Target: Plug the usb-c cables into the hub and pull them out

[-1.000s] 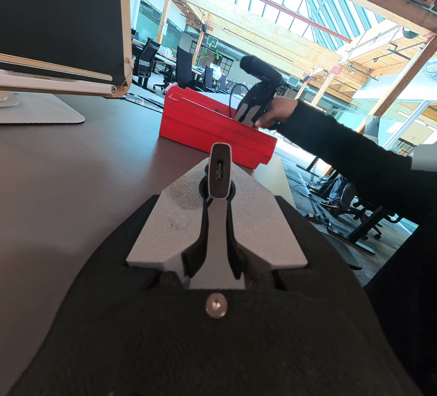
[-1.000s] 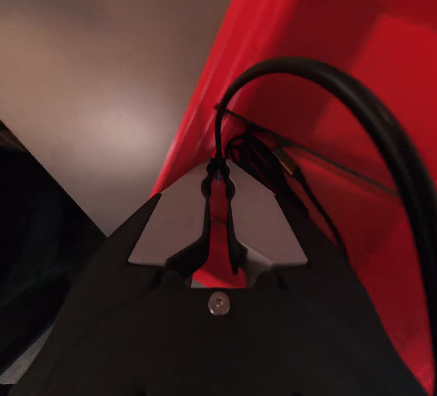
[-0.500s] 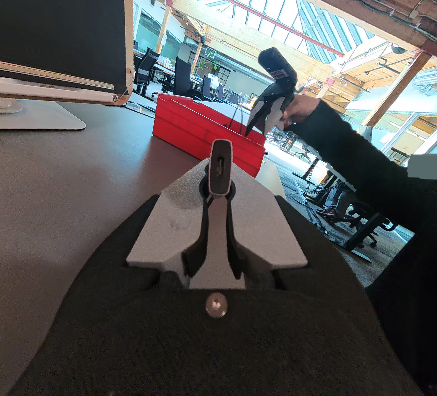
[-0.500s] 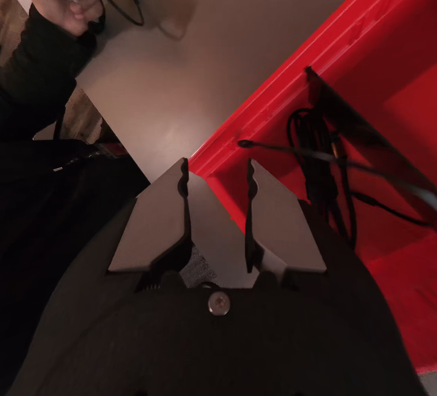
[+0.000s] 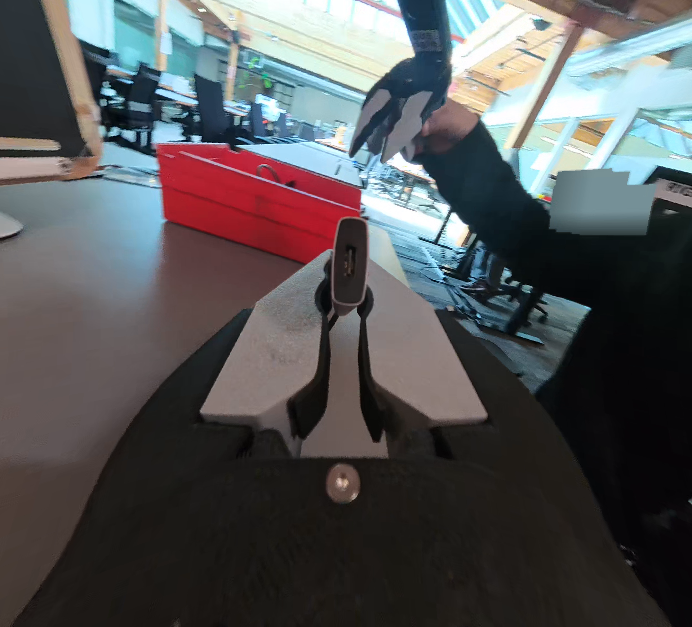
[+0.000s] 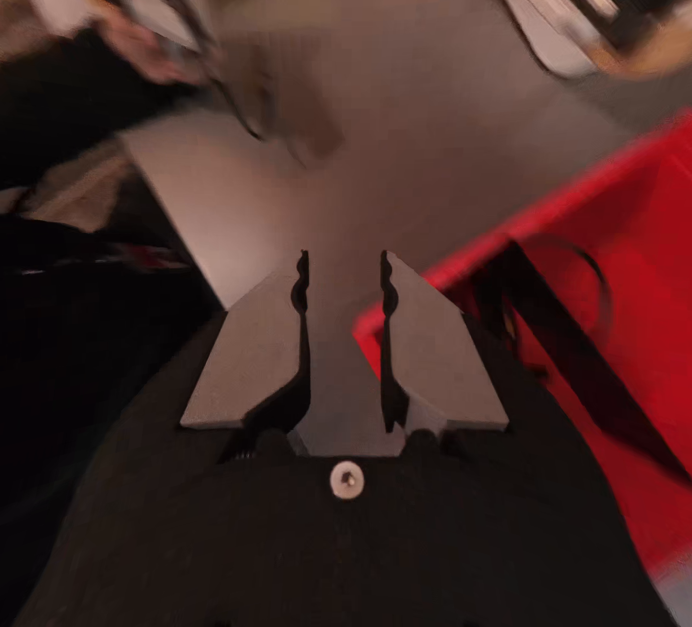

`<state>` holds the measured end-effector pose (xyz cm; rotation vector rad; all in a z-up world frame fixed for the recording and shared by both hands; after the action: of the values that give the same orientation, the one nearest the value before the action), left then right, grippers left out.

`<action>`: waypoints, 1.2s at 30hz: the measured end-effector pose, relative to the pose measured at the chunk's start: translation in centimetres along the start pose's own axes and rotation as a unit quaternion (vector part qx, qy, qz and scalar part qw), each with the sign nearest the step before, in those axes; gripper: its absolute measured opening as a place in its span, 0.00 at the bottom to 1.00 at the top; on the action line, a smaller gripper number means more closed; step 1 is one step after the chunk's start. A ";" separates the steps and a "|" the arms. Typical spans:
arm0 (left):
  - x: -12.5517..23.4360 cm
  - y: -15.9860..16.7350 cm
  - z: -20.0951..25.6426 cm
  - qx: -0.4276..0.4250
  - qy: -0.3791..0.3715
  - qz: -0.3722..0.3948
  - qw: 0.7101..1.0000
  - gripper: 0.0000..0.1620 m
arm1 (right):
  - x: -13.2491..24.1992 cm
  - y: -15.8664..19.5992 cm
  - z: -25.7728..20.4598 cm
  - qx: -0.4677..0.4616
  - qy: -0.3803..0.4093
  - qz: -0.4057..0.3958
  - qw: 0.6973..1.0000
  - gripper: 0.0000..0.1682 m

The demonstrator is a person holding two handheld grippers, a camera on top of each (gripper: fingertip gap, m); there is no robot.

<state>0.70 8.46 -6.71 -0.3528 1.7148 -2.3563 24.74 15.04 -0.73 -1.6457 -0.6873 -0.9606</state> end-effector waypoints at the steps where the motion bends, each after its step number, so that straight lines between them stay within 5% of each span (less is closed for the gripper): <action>1: -0.1 -0.1 0.6 -0.007 0.019 0.000 1.000 0.04 | -1.0 -1.8 -2.5 0.035 -0.032 0.028 0.998 0.21; 5: -0.1 -0.4 1.7 -0.028 0.045 0.013 0.999 0.05 | -7.4 -6.7 -9.8 0.114 -0.119 0.081 0.983 0.24; 8: 0.1 -0.5 1.9 -0.028 0.048 0.024 0.998 0.05 | -13.1 -8.7 -11.3 0.135 -0.109 0.079 0.982 0.24; 13: 0.2 -0.7 1.7 -0.009 0.051 0.033 0.998 0.04 | -16.2 -10.9 -11.7 0.145 -0.120 0.126 0.974 0.04; 17: 0.5 -1.1 1.4 -0.004 0.041 0.044 0.998 0.05 | -14.8 -11.2 -11.0 0.141 -0.128 0.154 0.969 0.04; 22: 1.6 -1.4 -0.9 0.022 -0.037 0.069 0.997 0.09 | -11.5 -11.0 -7.8 0.143 -0.036 0.141 0.979 0.04; 27: 2.6 -1.7 -2.0 0.051 -0.056 0.092 0.993 0.08 | -2.7 -13.0 -2.4 0.148 0.097 0.174 0.969 0.03; 32: 1.9 -0.9 -2.1 0.042 -0.067 0.062 0.995 0.07 | 7.6 -15.1 5.4 0.186 0.236 0.246 0.922 0.03; 36: 1.6 -0.5 -2.2 0.036 -0.073 0.042 0.996 0.06 | 9.0 -12.0 11.9 0.164 0.253 0.220 0.928 0.03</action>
<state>-1.46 10.10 -6.80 -0.4218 1.5451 -2.2657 22.41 29.54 11.58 -1.1181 -0.1031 -0.8342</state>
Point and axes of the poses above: each gripper's, where its closed fingertips meet, x back along the fingers, y out of its underside, z = x × y across the jaws, the point moved 3 cm from there along x, back along the fingers, and after that the axes turned 12 degrees about -z, right-handed, at the moved point
